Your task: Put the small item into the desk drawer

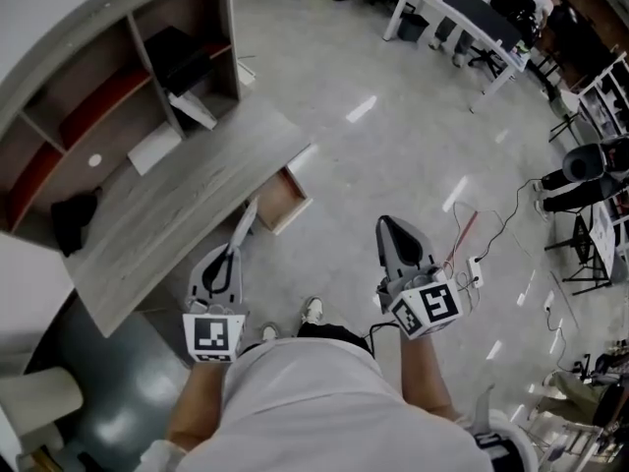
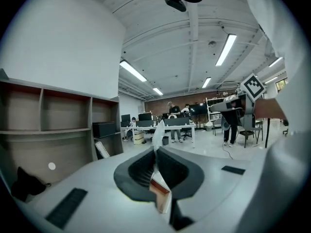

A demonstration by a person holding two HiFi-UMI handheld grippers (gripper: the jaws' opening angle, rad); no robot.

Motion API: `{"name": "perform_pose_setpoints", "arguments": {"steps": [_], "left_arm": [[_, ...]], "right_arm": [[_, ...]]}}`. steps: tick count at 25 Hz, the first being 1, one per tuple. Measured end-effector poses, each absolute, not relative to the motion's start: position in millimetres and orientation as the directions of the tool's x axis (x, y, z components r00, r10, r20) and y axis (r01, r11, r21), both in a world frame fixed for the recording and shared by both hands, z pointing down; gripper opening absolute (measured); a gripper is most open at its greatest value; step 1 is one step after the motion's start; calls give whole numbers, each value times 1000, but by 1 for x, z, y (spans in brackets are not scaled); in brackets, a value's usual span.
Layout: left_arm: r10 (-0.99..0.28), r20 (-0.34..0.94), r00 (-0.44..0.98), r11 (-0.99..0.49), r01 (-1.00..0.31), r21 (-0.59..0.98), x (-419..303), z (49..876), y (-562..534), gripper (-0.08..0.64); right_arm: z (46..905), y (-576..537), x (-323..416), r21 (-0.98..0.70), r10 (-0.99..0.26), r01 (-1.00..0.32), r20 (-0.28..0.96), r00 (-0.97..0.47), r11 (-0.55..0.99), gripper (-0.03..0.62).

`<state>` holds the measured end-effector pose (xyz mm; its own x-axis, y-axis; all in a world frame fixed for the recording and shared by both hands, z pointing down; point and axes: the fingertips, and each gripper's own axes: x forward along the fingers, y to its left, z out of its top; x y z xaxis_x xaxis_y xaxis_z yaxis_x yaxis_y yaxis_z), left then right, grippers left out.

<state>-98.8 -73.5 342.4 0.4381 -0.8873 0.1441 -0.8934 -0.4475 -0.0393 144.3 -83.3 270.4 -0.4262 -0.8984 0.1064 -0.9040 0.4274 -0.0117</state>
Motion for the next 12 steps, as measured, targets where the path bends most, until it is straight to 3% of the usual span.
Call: {"name": "perform_pose_setpoints", "arguments": {"steps": [12], "left_arm": [[-927,231,295,-317,-947,-61,-75,363,-94,21]], "right_arm": [[314,-135,167,-98,-813,-831,173,-556,548,22]]}}
